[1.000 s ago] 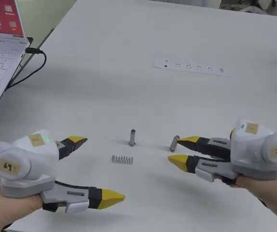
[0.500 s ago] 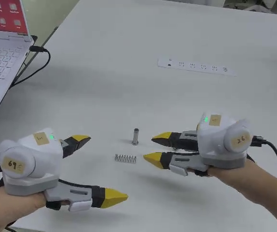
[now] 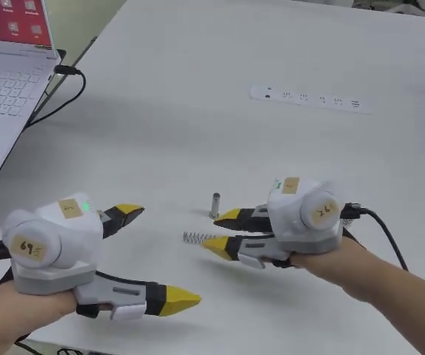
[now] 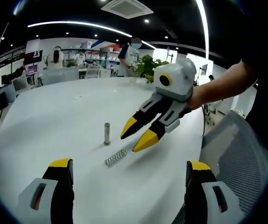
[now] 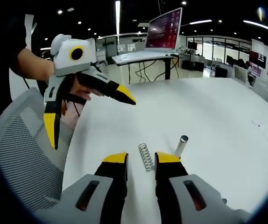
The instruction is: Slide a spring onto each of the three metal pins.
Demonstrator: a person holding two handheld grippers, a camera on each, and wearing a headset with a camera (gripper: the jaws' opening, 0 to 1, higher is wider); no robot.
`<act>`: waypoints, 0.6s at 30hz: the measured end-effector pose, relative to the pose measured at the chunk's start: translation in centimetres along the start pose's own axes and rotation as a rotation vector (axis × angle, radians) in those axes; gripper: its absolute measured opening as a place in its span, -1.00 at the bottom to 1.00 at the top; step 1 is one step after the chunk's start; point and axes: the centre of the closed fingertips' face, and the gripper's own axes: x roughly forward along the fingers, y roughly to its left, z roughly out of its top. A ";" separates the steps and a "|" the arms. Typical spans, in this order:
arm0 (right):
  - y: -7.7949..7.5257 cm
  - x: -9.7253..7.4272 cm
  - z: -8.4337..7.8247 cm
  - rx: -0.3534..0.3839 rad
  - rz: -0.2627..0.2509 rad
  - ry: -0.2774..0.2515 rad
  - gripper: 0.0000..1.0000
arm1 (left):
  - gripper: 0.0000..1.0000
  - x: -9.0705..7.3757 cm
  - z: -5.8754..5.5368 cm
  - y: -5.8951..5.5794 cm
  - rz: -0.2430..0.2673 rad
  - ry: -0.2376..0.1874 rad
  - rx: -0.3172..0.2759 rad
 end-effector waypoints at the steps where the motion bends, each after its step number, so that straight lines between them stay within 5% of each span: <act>1: 0.0 0.2 -0.1 0.000 0.001 0.006 -0.59 | 0.96 0.0 0.0 0.0 -0.001 0.000 0.000; 14: -0.5 2.4 -2.6 0.008 -0.003 0.112 -0.65 | 0.96 0.0 -0.5 0.1 -0.003 0.016 -0.001; 18: -0.9 2.4 -3.4 -0.028 -0.020 0.148 -0.82 | 0.96 0.0 -0.6 0.0 -0.002 0.018 -0.004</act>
